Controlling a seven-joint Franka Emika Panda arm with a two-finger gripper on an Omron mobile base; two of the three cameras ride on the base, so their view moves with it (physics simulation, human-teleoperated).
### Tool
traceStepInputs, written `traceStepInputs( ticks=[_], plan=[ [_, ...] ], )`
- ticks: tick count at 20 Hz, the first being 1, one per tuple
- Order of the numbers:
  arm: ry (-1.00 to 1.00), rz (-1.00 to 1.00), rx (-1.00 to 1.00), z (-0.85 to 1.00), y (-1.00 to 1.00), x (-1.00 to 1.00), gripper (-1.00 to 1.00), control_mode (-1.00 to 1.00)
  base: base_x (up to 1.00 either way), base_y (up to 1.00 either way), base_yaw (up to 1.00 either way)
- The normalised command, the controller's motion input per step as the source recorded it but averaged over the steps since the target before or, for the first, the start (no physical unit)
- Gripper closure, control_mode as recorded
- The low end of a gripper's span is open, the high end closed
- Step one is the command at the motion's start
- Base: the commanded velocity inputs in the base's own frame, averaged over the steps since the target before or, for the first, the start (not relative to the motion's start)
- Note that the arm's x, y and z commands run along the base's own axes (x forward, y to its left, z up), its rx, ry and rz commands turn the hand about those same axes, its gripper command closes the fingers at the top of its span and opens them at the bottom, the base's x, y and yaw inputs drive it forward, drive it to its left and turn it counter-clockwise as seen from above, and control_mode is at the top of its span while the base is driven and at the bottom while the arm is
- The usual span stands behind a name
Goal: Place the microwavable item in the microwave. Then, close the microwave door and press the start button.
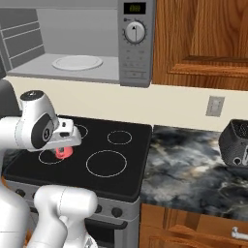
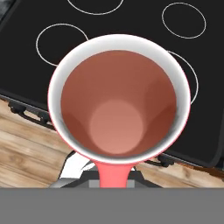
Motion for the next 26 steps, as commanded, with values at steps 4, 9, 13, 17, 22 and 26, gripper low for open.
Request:
traceStepInputs(
  ticks=[4,9,13,17,22,26],
  plan=[
    [0.00,0.00,0.00,0.00,0.00,0.00,1.00,1.00,0.43,0.00,0.00],
    [0.00,0.00,0.00,0.00,0.00,0.00,1.00,1.00,0.60,0.06,0.00],
    [0.00,0.00,0.00,0.00,0.00,0.00,1.00,1.00,0.40,0.07,0.00],
    [-0.08,0.05,0.02,0.71,0.01,0.29,1.00,-1.00,0.00,0.00,0.00],
    [-0.20,0.02,0.00,1.00,0.02,0.43,1.00,-1.00,0.00,0.00,0.00],
    [-0.27,0.00,0.00,0.94,0.00,0.47,1.00,-1.00,0.00,0.00,0.00]
  ],
)
